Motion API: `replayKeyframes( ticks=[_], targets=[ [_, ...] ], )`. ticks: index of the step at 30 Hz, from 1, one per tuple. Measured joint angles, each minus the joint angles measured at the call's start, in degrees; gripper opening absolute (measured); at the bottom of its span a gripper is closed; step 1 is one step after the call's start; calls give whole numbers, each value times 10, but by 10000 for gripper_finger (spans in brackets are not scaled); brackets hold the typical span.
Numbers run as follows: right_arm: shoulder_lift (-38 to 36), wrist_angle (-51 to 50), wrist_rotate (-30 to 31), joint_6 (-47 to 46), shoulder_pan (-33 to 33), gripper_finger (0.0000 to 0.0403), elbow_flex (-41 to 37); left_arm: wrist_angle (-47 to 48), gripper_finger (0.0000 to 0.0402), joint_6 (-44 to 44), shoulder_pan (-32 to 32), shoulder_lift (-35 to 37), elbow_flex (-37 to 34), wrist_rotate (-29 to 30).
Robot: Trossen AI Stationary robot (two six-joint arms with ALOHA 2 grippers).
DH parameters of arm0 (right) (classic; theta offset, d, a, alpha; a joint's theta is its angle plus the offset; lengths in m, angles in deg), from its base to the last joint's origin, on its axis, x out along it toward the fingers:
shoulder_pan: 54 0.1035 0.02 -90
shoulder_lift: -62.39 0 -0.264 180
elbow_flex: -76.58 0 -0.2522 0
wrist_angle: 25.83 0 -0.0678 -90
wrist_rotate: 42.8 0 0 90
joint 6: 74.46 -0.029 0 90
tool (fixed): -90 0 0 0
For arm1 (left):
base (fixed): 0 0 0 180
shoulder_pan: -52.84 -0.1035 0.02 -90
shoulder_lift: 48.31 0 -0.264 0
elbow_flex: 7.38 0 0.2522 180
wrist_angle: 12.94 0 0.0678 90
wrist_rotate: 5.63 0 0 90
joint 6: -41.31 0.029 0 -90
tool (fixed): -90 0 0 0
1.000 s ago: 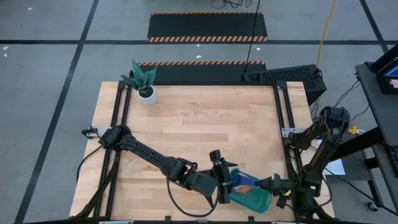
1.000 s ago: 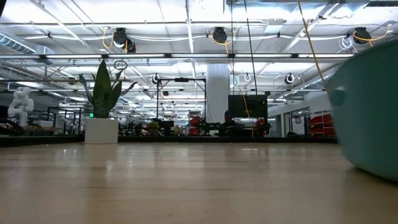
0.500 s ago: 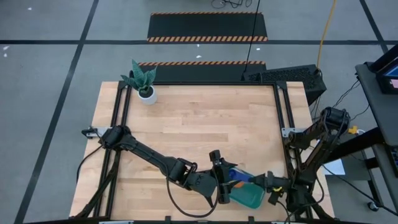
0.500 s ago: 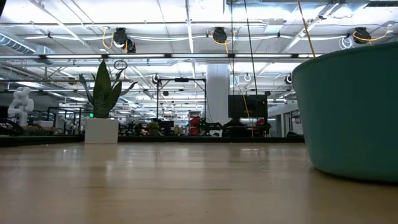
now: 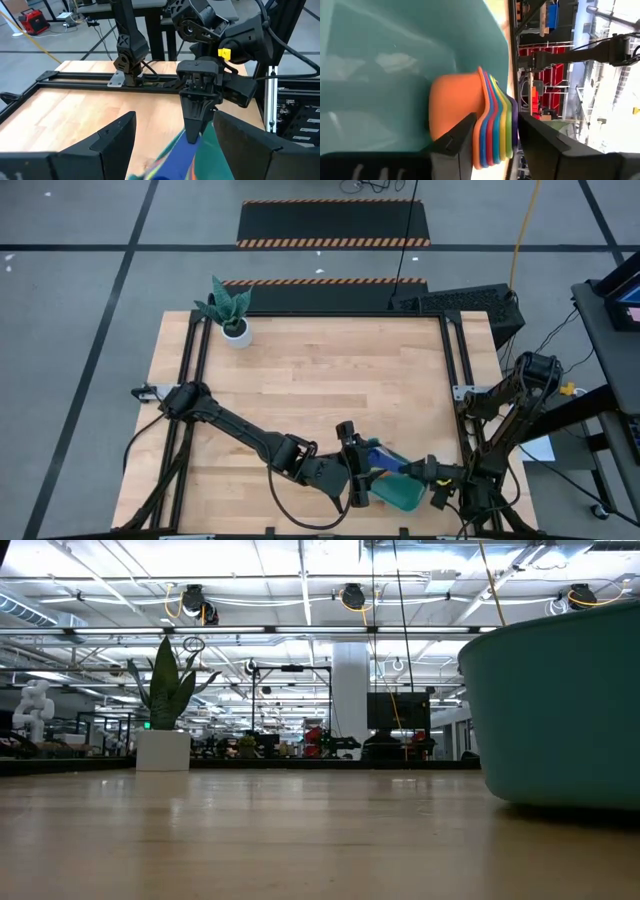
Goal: Nest measuring cups in basket
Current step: Put the stacked measuring cups into the blue bin
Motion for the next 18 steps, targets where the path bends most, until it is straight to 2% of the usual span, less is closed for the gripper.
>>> replayKeyframes(
  ticks=[18],
  targets=[
    [-43,0,-56,-37,0,141,-1,2,266,-1,0,0,0,0]
  ],
)
